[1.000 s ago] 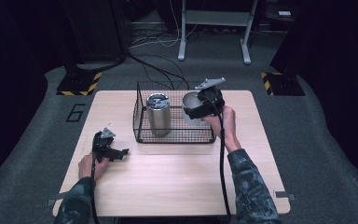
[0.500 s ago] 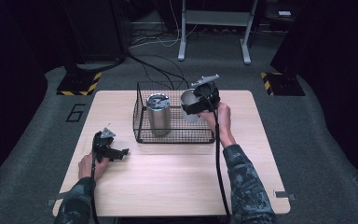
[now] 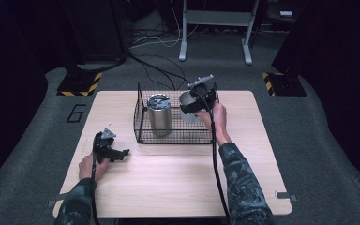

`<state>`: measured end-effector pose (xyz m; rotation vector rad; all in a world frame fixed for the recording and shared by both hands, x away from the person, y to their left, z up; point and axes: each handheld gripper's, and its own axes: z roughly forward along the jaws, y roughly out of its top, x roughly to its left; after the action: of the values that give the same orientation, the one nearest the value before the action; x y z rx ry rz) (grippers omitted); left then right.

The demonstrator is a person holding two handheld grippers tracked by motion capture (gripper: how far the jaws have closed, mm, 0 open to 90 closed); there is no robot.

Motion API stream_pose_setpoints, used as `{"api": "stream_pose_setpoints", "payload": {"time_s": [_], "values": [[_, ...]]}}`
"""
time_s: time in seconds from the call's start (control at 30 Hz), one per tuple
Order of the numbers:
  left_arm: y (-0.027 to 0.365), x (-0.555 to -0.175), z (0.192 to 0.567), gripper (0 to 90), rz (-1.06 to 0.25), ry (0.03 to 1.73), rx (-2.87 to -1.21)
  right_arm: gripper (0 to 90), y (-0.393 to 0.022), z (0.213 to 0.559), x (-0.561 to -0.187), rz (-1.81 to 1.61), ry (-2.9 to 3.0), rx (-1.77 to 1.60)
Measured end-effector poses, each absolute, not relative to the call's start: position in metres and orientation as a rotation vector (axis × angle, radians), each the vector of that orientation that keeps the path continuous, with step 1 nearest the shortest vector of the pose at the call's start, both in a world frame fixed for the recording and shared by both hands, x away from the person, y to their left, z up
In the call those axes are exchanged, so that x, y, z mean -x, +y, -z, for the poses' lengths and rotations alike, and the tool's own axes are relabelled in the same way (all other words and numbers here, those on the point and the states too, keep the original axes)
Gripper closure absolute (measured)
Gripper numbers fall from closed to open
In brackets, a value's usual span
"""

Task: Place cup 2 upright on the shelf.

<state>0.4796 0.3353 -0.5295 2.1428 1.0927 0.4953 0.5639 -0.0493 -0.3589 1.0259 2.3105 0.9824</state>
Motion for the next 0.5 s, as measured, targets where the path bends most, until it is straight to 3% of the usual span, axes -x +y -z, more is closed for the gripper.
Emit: {"api": "stream_pose_setpoints", "payload": {"time_s": [0.5], "values": [[0.335, -0.48, 0.53, 0.0, -0.495, 1.093, -2.142, 5.7, -0.044, 0.385, -0.581, -0.947, 2.309, -1.148]]}}
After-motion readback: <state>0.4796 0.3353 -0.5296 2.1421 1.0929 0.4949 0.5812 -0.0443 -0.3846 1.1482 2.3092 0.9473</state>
